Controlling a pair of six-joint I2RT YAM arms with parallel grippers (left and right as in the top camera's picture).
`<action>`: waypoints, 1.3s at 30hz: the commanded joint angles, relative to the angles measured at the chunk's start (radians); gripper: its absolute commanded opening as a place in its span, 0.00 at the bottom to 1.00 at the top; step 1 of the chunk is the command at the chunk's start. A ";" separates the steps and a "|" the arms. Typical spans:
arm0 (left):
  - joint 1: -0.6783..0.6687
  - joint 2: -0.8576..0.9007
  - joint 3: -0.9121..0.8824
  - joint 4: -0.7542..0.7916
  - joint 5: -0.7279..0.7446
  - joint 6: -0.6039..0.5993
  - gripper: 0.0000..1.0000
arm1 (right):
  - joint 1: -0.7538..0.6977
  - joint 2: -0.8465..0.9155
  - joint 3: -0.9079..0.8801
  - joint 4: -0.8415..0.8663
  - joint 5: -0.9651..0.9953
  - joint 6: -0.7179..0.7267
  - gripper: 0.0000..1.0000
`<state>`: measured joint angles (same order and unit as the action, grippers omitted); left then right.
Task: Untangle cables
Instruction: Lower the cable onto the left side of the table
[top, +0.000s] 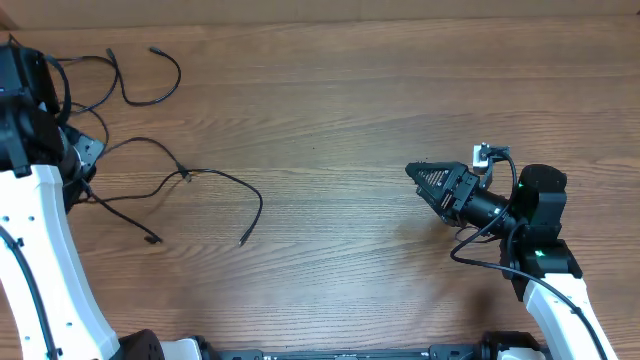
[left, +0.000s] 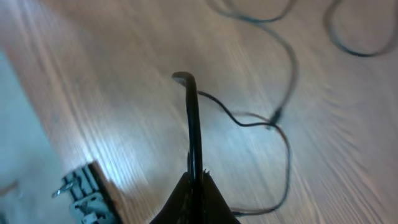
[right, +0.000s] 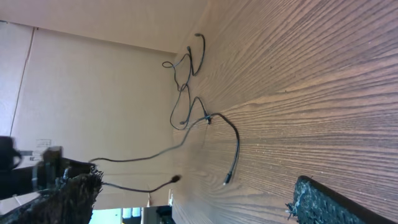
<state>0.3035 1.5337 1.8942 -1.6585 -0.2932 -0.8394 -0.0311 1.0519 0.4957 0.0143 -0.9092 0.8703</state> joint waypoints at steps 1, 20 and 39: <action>0.026 -0.004 -0.088 0.036 -0.057 -0.128 0.05 | -0.001 -0.007 0.008 0.005 0.004 -0.008 1.00; 0.239 -0.002 -0.343 0.325 -0.058 -0.309 0.04 | -0.001 -0.007 0.008 0.006 0.004 -0.008 1.00; 0.485 0.002 -0.386 0.425 -0.090 -0.478 0.05 | -0.001 -0.007 0.008 0.005 0.004 -0.008 1.00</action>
<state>0.7578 1.5356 1.5162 -1.2652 -0.3279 -1.2667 -0.0311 1.0519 0.4957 0.0143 -0.9092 0.8703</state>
